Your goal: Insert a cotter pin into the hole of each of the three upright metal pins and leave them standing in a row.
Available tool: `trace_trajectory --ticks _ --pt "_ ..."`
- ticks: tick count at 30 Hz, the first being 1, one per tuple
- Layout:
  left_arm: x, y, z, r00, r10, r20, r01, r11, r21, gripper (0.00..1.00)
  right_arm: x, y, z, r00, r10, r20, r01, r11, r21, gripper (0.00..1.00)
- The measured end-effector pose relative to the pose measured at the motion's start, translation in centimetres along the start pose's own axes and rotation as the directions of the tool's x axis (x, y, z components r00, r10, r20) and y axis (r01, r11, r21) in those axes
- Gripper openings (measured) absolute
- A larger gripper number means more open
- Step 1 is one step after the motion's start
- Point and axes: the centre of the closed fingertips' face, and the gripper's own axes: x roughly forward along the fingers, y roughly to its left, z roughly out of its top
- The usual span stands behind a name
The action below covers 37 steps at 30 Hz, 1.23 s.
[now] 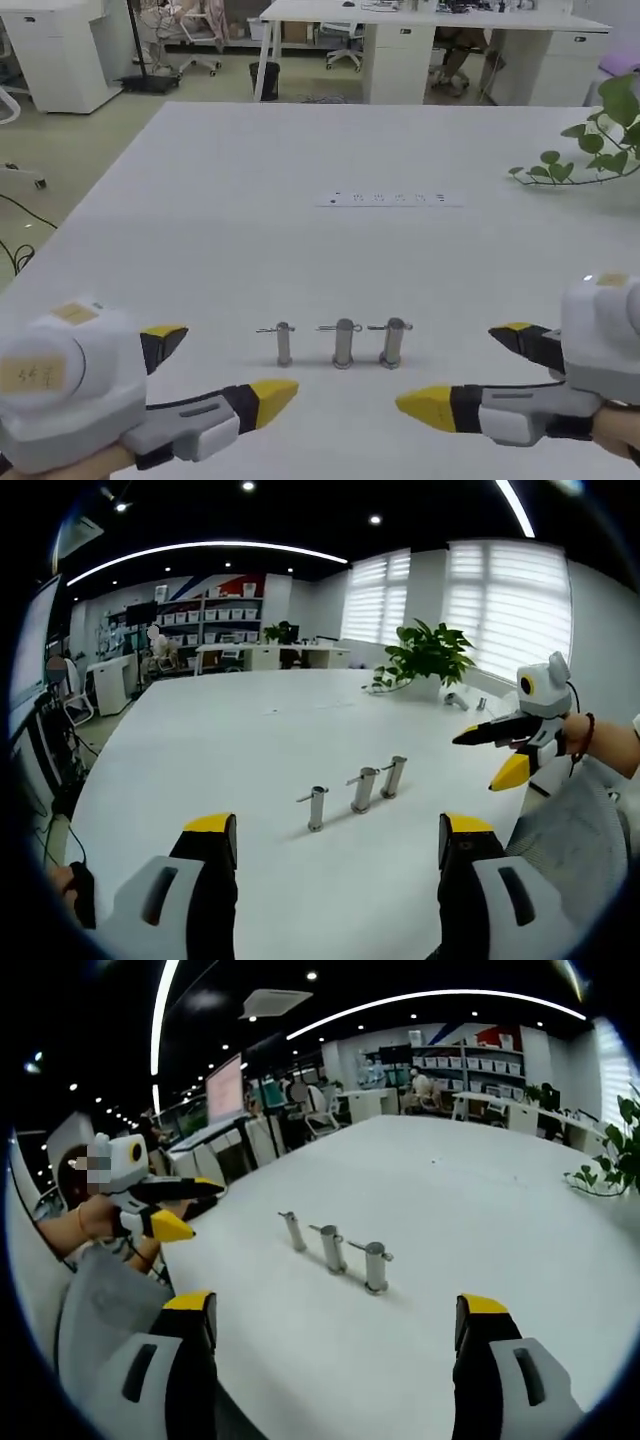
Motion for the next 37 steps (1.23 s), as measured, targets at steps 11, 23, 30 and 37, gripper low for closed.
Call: trace_trajectory --ticks 11,23,30,37 --pt "-0.2 0.3 0.2 0.9998 0.018 0.004 -0.018 1.000 0.017 0.96 0.2 0.1 -0.5 1.0000 -0.004 0.003 0.004 1.000 0.013 1.00" --pt "-0.7 0.4 0.0 0.9996 0.030 0.002 -0.030 0.999 0.018 0.99 0.1 0.6 -0.4 0.9999 -0.007 0.010 0.007 1.000 0.007 1.00" --pt "-1.0 0.5 -0.2 0.9992 0.039 -0.005 -0.038 0.999 0.018 0.99 -0.1 0.6 -0.1 0.9997 -0.017 0.019 0.017 1.000 0.007 0.98" --pt "-1.1 0.4 -0.4 0.9990 0.043 -0.015 -0.043 0.999 0.022 0.99 -0.1 1.0 -0.2 0.9998 -0.012 0.015 0.012 1.000 0.007 0.97"
